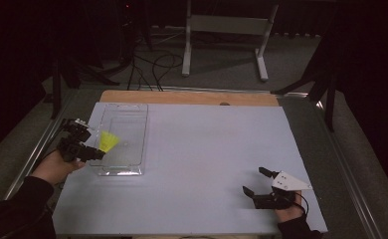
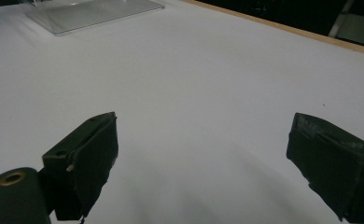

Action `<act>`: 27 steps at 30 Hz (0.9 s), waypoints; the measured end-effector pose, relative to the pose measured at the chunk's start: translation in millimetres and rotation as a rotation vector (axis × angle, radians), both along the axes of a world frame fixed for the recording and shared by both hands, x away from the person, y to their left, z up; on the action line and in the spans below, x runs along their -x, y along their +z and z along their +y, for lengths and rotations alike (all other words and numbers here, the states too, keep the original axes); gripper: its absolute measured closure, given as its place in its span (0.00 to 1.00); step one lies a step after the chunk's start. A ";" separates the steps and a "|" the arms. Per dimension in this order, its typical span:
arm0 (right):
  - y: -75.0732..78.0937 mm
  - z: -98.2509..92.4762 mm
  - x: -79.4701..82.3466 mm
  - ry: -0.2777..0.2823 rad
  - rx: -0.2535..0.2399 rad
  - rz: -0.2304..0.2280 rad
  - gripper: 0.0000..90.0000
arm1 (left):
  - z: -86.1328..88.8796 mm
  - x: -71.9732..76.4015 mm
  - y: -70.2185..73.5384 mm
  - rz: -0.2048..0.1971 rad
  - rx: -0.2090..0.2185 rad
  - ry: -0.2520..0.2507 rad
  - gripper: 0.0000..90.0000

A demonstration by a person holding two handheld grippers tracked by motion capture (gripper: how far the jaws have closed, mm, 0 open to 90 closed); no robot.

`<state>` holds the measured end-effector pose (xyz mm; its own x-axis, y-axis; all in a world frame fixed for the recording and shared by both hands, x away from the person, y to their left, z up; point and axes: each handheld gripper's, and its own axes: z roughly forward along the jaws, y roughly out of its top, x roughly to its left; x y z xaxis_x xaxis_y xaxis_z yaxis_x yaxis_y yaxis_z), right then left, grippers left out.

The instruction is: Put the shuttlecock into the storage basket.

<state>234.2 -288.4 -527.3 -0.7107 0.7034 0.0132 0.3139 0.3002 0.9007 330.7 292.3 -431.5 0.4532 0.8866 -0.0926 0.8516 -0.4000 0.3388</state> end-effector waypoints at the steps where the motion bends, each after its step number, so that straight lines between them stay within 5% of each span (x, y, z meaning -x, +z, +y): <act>1: 0.0 0.0 0.0 0.000 0.000 0.000 0.10 | -0.5 0.3 0.8 0.005 -0.005 0.003 0.62; 6: 0.2 0.3 0.1 -0.001 0.001 0.000 0.10 | -3.1 0.6 4.8 0.011 -0.005 0.007 0.40; 20: 0.3 0.0 0.1 0.000 0.000 -0.001 0.10 | -12.0 -1.3 10.6 -0.011 -0.015 0.002 0.17; 24: 0.1 -0.1 0.0 0.000 0.001 0.000 0.10 | -13.6 -3.0 13.1 -0.027 -0.005 0.021 0.12; 27: 0.2 -0.2 0.0 0.000 0.001 -0.002 0.10 | -12.7 -4.8 15.1 -0.017 0.041 0.012 0.05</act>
